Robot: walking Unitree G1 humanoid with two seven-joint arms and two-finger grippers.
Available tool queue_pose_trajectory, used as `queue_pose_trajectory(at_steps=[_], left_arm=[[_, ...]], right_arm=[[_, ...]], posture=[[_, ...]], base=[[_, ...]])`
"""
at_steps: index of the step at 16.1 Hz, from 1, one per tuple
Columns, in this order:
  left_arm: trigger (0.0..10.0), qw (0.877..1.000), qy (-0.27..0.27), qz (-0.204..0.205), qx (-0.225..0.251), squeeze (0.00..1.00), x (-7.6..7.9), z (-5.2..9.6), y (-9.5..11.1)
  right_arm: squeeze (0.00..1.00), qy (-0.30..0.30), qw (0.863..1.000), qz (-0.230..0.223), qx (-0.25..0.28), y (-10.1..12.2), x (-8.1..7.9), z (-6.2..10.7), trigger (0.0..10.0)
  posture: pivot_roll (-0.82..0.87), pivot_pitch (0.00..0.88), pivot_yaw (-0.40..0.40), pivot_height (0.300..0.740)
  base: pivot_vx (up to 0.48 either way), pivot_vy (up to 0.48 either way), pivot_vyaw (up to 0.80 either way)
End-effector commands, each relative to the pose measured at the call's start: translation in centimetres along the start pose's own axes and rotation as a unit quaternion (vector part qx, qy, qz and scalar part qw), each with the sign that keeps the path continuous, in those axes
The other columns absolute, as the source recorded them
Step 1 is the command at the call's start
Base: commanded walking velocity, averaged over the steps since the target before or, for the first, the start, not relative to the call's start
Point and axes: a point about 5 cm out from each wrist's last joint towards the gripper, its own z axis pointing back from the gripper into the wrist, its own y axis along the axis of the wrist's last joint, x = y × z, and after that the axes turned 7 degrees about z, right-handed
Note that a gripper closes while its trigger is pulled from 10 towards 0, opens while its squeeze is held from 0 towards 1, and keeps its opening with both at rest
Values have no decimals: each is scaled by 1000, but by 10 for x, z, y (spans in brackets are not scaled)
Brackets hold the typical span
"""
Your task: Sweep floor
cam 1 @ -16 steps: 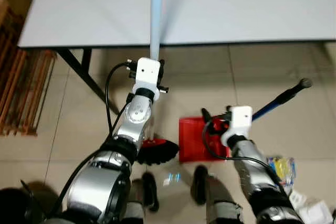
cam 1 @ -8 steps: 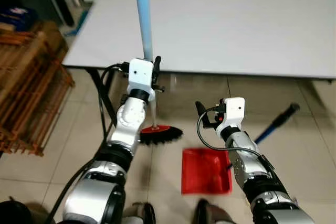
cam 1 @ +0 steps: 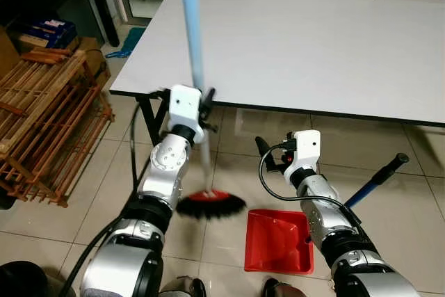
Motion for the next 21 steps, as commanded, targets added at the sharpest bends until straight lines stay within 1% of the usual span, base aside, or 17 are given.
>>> queue_pose_trajectory(at_steps=[1, 3, 4, 5, 7, 8, 9, 10, 11, 12, 13, 14, 15, 17, 18, 19, 21], left_arm=[[10000, 999, -27, 7, 20, 0, 5, -3, 11], [10000, 998, -63, 22, 11, 0, 6, -1, 11], [10000, 996, -75, 41, 9, 0, 5, 0, 12], [10000, 995, -87, 48, 7, 0, 5, 0, 13], [10000, 989, -128, 69, -9, 0, 3, 3, 13], [10000, 985, -157, 73, -22, 0, 3, 5, 13], [10000, 980, -186, 67, -34, 0, 4, 6, 13], [10000, 973, -215, 69, -47, 0, 6, 7, 13], [10000, 964, -248, 72, -58, 0, 9, 8, 14], [10000, 962, -257, 72, -62, 0, 10, 8, 14], [10000, 954, -281, 75, -69, 0, 12, 8, 15], [10000, 944, -313, 86, -66, 0, 15, 9, 18], [10000, 940, -322, 89, -65, 0, 16, 9, 19], [10000, 928, -350, 108, -63, 0, 17, 10, 29], [10000, 927, -354, 107, -64, 0, 15, 10, 31], [10000, 925, -358, 105, -64, 0, 14, 10, 34], [10000, 922, -365, 109, -64, 0, 13, 10, 39]], right_arm=[[0, 13, 1000, 9, 1, 2, 2, -1, 10000], [0, 22, 1000, 16, 2, 2, 9, 4, 10000], [0, 28, 999, 16, 0, 1, 13, 5, 10000], [0, 35, 999, 11, -1, 1, 15, 6, 10000], [0, 73, 997, -1, 0, 3, 18, 9, 10000], [0, 97, 995, -7, 3, 7, 21, 9, 10000], [0, 116, 993, -11, 6, 11, 23, 8, 10000], [0, 139, 990, -15, 9, 16, 24, 8, 10000], [0, 165, 986, -32, 16, 22, 24, 5, 10000], [0, 171, 984, -36, 17, 24, 24, 5, 10000], [0, 188, 981, -41, 19, 27, 22, 4, 10000], [0, 210, 977, -42, 19, 28, 19, 4, 10000], [0, 217, 975, -43, 18, 28, 18, 5, 10000], [0, 252, 966, -56, 14, 28, 15, 9, 10000], [0, 267, 961, -63, 11, 27, 15, 11, 10000], [0, 283, 956, -75, 6, 26, 19, 17, 10000], [0, 310, 947, -82, -9, 21, 25, 26, 10000]], posture=[[-16, 49, 36, 740], [-11, 50, 36, 740], [-8, 51, 36, 740], [-8, 51, 37, 740], [-11, 52, 37, 740], [-10, 51, 36, 740], [-10, 51, 37, 740], [-11, 48, 39, 740], [-12, 42, 41, 740], [-12, 42, 43, 740], [-12, 39, 44, 740], [-13, 32, 50, 740], [-13, 32, 50, 740], [-16, 23, 58, 740], [-19, 22, 60, 740], [-21, 17, 58, 740], [-20, 11, 54, 740]], base=[[0, 0, 0], [0, 0, 0], [0, 0, 0], [0, 0, 0], [0, 0, 0], [0, 0, 0], [0, 0, 0], [0, 0, 0], [0, 0, 0], [0, 0, 0], [0, 0, 0], [0, 0, 0], [0, 0, 0], [0, 0, 0], [0, 0, 0], [0, 0, 0], [0, 0, 0]])
